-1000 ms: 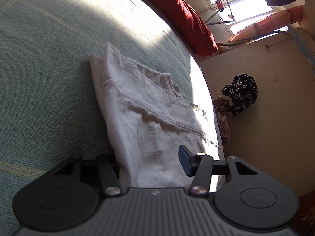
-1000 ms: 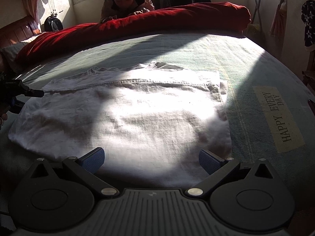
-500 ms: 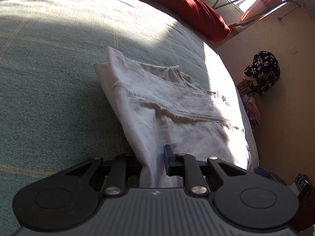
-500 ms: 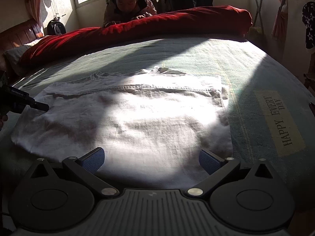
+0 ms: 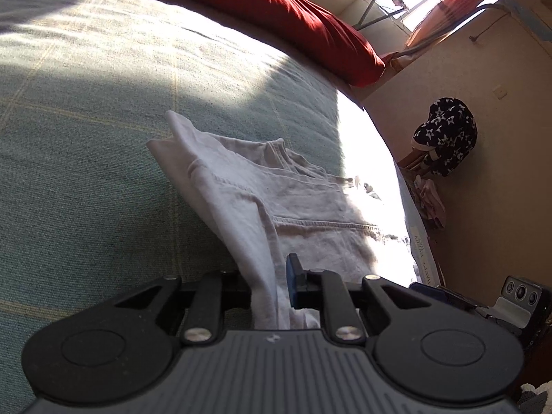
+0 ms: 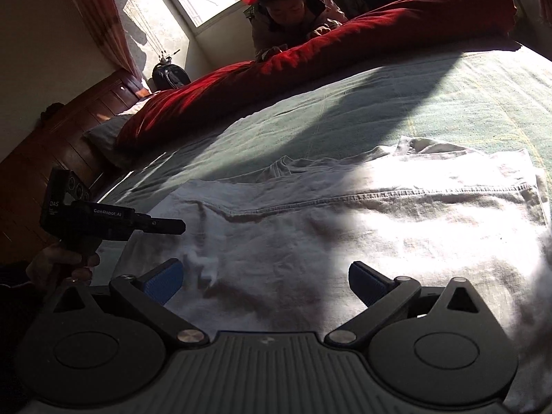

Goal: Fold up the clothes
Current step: 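Close the left gripper on the folded shirt's edge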

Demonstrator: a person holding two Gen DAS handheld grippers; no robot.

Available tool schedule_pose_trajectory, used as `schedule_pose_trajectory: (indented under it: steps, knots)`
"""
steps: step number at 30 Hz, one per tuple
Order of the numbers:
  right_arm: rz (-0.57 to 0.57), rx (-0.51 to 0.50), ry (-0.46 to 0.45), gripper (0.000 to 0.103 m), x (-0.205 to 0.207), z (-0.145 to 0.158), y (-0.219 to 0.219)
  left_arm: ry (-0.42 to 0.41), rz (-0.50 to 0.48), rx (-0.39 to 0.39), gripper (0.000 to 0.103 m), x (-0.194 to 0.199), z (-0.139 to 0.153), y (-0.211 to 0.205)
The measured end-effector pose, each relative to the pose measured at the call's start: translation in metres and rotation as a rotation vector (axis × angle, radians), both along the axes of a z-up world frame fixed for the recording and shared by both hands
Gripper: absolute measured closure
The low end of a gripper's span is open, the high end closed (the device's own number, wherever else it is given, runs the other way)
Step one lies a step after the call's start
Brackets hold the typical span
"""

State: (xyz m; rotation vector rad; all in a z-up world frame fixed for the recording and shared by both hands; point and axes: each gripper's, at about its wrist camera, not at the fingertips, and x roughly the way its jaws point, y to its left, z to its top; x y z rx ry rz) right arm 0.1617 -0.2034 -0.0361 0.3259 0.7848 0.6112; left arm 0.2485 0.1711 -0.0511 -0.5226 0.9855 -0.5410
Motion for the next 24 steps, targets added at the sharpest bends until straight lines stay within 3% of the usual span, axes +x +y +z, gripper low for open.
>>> schedule_pose_trajectory:
  steps: [5, 11, 24]
  knots:
    - [0.047, 0.01, 0.053, 0.0, 0.011, -0.01, 0.037, -0.012, -0.003, -0.01, 0.088, -0.002, 0.002, 0.001]
    - [0.009, -0.033, 0.105, 0.0, 0.028, -0.027, 0.054, -0.023, -0.01, -0.034, 0.088, -0.002, -0.004, 0.007]
    - [-0.14, -0.062, 0.063, 0.0, 0.124, -0.03, 0.062, -0.042, -0.029, -0.069, 0.088, -0.004, -0.013, 0.015]
